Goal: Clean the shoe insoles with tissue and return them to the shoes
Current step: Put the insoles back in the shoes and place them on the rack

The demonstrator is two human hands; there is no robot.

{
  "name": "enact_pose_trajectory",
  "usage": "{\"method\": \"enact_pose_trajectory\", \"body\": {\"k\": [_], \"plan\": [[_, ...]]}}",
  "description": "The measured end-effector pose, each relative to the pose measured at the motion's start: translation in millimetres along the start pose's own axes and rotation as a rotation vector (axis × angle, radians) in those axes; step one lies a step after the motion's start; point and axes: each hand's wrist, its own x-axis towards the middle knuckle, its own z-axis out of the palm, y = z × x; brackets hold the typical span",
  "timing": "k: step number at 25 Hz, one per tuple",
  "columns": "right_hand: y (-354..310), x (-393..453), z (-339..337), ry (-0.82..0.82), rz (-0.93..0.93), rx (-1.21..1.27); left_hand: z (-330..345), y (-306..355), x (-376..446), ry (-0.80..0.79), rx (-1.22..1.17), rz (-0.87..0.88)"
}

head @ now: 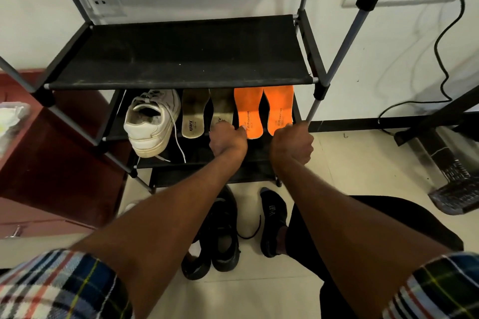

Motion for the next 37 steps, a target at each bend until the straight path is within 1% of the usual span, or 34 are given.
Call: {"method": "enact_pose_trajectory", "body": {"k": [2,4,6,7,9,10,12,14,15,17,18,20,22,23,25,28,31,33,35,37], "plan": [[-1.1,-11.3,-4.8,0.014,-0.053,-0.074,-17.3,-2.5,-12.6,0.003,0.107,0.186],[-6.0,-22.4,-9.2,0.006,-0.090,-0.102,-47.0,-5.5,-27.5,-0.044,0.117,0.328],[-18.3,-34.6,-11.4,-0.091,-0.125,-0.096,-88.8,-9.4,-37.0,-0.048,0.119,0.397],[-25.5,-41.8,-11.3,-0.185,-0.160,-0.091,-112.6,-11.1,-38.5,-0.014,0.146,0.427],[-43.8,-62.8,-5.6,-0.402,-0.304,-0.087,-168.6,-18.5,-31.8,0.097,0.238,0.459],[-53.1,-74.8,0.6,-0.478,-0.400,-0.096,-194.2,-24.4,-22.9,0.149,0.282,0.470],[-72.7,-100.8,17.0,-0.570,-0.593,-0.142,-232.1,-34.3,3.6,0.223,0.333,0.467],[-91.2,-120.3,42.3,-0.614,-0.701,-0.112,-247.9,-36.1,38.3,0.250,0.262,0.364],[-100.8,-126.5,55.0,-0.611,-0.714,-0.101,-249.1,-33.0,54.4,0.233,0.227,0.310],[-121.7,-129.9,84.9,-0.594,-0.695,-0.100,-247.6,-28.9,82.4,0.131,0.215,0.263],[-132.7,-127.6,101.9,-0.599,-0.657,-0.104,-246.0,-29.5,96.5,0.068,0.216,0.251],[-149.9,-121.8,128.5,-0.631,-0.574,-0.145,-243.0,-32.2,118.2,-0.006,0.263,0.245],[-155.3,-118.2,144.5,-0.629,-0.554,-0.219,-241.8,-34.8,130.5,-0.013,0.305,0.224],[-153.8,-118.9,146.2,-0.589,-0.563,-0.234,-241.6,-34.1,129.6,-0.005,0.305,0.217],[-146.7,-121.4,143.1,-0.505,-0.586,-0.170,-241.2,-33.7,117.5,0.019,0.301,0.228],[-129.4,-138.1,118.3,-0.486,-0.668,-0.034,-249.3,-35.0,72.5,0.073,0.275,0.227],[-101.3,-168.3,79.0,-0.558,-0.757,0.049,-269.4,-36.4,16.3,0.139,0.247,0.201],[-82.2,-187.3,48.4,-0.565,-0.789,0.068,-282.6,-39.9,-24.3,0.181,0.226,0.205],[-69.5,-203.5,15.8,-0.536,-0.847,0.101,-296.4,-42.2,-66.8,0.249,0.162,0.245],[-68.6,-215.1,-16.1,-0.448,-0.935,0.195,-307.6,-38.3,-97.3,0.312,0.061,0.332]]}}
